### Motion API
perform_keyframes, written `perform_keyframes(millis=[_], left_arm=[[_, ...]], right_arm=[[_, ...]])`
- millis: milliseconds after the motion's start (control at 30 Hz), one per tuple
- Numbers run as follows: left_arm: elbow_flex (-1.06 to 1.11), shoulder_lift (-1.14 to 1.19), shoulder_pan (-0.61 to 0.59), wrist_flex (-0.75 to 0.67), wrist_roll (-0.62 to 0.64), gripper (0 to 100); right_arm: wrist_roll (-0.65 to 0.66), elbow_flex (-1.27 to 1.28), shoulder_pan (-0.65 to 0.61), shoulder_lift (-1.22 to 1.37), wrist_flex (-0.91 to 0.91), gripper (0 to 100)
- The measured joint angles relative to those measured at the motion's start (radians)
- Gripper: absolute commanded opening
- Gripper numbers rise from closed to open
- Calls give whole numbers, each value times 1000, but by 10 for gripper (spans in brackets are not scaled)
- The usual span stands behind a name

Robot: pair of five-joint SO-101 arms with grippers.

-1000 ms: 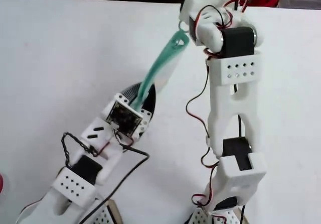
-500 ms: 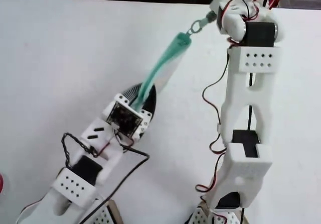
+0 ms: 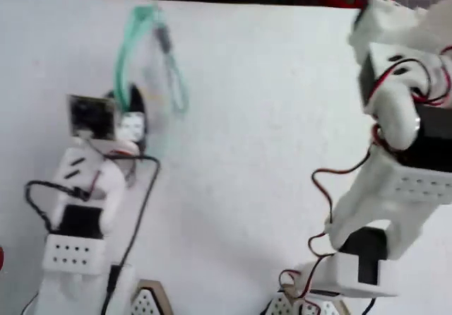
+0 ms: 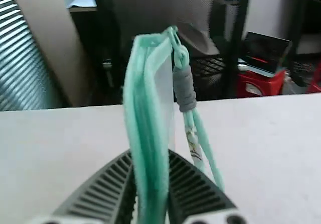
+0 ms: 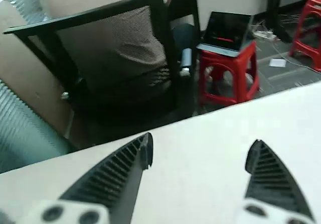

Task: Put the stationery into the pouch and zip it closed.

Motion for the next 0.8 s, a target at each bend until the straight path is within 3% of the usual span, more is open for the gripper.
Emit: perform_keyframes(millis=[100, 233, 333, 433, 633, 800], left_arm=[[-86, 0, -54, 29, -57, 23], [-164, 35, -52, 28, -253, 23], [-178, 138, -51, -32, -393, 23], [-178, 290, -25, -147, -433, 23], [-178, 608, 193, -442, -554, 24], [-190, 859, 420, -528, -667, 24]], right_arm=[[6, 29, 100, 20, 46, 290], [6, 189, 216, 23, 49, 290], [6, 330, 273, 25, 49, 290], [6, 437, 299, 25, 49, 270], [12, 514, 338, 25, 49, 176], [12, 539, 376, 34, 48, 176]])
